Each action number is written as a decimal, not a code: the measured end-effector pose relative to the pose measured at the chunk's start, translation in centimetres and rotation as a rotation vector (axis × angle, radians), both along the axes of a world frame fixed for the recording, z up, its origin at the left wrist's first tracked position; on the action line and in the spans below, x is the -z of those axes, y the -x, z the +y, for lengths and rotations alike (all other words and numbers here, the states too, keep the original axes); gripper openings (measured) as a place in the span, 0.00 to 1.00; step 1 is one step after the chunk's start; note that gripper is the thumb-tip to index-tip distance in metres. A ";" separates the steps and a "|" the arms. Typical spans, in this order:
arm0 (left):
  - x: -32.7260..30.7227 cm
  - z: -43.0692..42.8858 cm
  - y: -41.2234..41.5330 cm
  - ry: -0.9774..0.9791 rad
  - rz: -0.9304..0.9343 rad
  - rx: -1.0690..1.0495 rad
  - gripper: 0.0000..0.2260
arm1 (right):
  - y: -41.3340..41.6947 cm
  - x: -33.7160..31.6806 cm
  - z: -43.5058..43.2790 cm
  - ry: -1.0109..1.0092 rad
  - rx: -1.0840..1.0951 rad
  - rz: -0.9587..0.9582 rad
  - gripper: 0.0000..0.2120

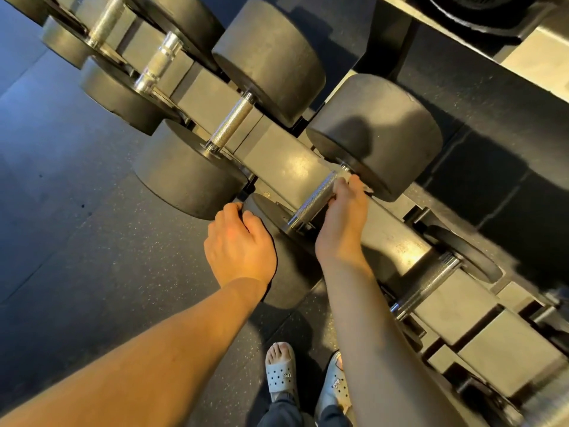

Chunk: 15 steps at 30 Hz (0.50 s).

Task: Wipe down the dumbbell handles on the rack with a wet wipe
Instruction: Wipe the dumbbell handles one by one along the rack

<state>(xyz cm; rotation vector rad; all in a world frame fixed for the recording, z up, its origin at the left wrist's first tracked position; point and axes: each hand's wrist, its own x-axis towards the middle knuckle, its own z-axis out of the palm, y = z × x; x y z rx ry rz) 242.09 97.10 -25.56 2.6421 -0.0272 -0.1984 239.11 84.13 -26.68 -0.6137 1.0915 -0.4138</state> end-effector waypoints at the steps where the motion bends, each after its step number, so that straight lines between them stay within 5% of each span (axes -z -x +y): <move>1: 0.0 0.0 0.0 -0.001 0.000 0.000 0.22 | -0.4 -0.2 0.7 0.083 -0.082 0.040 0.28; 5: -0.2 -0.1 0.1 -0.001 0.005 -0.006 0.22 | -2.4 -0.5 0.9 0.248 -0.185 0.156 0.30; 8: -0.3 -0.1 0.1 0.000 -0.001 -0.007 0.23 | -1.8 0.4 -1.3 -0.086 -0.057 0.057 0.14; 11: -0.4 0.0 0.1 0.003 -0.002 0.001 0.23 | -0.2 1.0 -2.8 -0.250 0.051 -0.121 0.15; 15: -0.6 0.0 0.1 0.004 -0.014 0.005 0.21 | 0.0 0.5 -0.4 -0.046 -0.036 -0.007 0.21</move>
